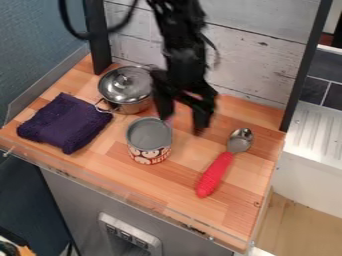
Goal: Put the red spoon to the top of purple towel
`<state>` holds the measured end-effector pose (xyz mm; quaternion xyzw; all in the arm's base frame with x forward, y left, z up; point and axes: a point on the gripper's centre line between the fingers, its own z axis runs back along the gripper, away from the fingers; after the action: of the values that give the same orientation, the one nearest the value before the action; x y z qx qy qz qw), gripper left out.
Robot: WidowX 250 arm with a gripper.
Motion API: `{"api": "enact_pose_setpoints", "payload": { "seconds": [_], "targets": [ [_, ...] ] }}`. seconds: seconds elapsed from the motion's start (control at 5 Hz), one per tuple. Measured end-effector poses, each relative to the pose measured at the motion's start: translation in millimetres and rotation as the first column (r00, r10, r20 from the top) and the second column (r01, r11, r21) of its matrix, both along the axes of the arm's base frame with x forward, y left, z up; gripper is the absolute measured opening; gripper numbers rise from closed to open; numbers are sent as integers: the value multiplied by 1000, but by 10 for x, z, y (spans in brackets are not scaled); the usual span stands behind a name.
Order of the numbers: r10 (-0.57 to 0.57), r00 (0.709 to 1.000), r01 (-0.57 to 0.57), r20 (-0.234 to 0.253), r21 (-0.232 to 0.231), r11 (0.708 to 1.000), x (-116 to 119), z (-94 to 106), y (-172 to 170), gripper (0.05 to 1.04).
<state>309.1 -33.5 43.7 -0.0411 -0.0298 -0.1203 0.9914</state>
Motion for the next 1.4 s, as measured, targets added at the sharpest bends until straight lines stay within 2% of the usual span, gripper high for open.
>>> {"api": "enact_pose_setpoints", "payload": {
  "seconds": [0.2, 0.4, 0.6, 0.8, 1.2, 1.4],
  "targets": [
    [36, 999, -36, 32, -12, 999, -6, -55, -156, 1001],
    [9, 999, -8, 40, -37, 999, -41, -140, -400, 1001],
    [16, 1000, -17, -14, -24, 1000, -110, -383, -494, 1001],
    [32, 999, -32, -38, -3, 999, -95, -498, -510, 947],
    [35, 999, -34, -35, 35, 999, -90, -529, -510, 392],
    [33, 998, -29, -58, 63, 998, -110, -514, -485, 366]
  ]
}}
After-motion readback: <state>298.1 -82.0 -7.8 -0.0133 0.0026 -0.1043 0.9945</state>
